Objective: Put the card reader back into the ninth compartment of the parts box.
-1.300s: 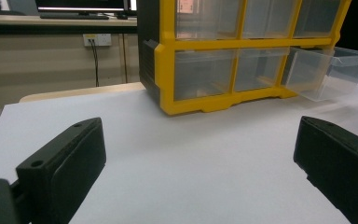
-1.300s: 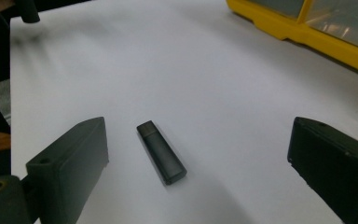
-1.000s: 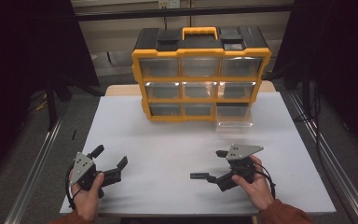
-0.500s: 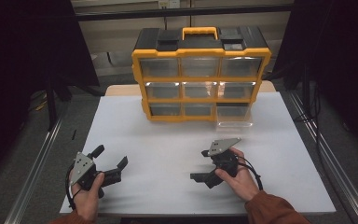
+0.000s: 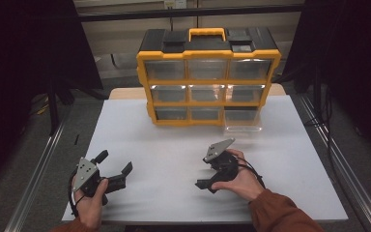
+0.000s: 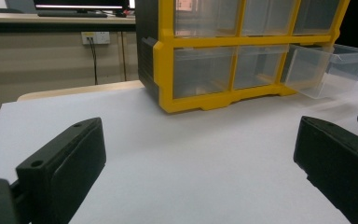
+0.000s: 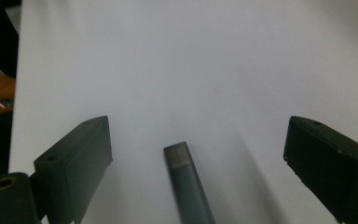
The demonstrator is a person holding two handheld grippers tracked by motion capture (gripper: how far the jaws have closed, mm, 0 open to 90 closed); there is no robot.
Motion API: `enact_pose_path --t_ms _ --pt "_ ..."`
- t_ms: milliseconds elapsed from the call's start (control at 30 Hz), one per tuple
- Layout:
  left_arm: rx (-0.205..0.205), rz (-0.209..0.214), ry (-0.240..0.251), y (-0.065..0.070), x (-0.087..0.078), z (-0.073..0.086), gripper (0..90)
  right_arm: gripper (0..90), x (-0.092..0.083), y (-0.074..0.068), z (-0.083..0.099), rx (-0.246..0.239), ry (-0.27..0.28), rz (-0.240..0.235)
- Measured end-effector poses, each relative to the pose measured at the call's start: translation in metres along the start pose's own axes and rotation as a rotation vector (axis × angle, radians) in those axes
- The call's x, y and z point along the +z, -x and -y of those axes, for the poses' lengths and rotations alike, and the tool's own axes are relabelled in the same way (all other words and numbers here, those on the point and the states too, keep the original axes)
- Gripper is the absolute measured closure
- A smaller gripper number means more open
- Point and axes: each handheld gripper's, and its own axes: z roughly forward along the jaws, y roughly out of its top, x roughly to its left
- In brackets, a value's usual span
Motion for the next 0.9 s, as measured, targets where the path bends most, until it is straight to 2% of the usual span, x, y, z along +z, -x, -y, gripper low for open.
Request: enact_pose_path --t_ms 100,167,233,333,567,733,900 --pt "0.006 0.000 -0.002 0.000 0.000 0.000 2.2 12.3 0.003 0.002 -0.005 -0.022 -0.043 -0.012" --pt "0.006 0.000 -0.004 0.000 0.000 0.000 2.3 14.7 0.005 0.004 -0.007 -0.032 -0.091 -0.023" --pt "0.004 0.002 -0.003 0.000 0.000 0.000 2.2 15.4 0.004 0.005 -0.008 -0.047 -0.110 -0.011" --pt "0.002 0.004 -0.003 0.000 0.000 0.000 2.2 17.9 0.002 0.008 -0.008 -0.044 -0.129 -0.012" --pt "-0.004 0.006 0.005 0.001 0.000 0.000 2.2 26.7 0.004 0.012 -0.003 -0.043 -0.211 -0.049" --pt "0.005 0.007 -0.001 0.000 -0.001 0.000 2.2 37.3 0.004 0.009 -0.005 -0.080 -0.259 -0.061" --pt "0.002 0.008 0.003 0.000 -0.001 0.000 2.2 49.0 0.006 0.007 -0.003 -0.091 -0.322 -0.071"
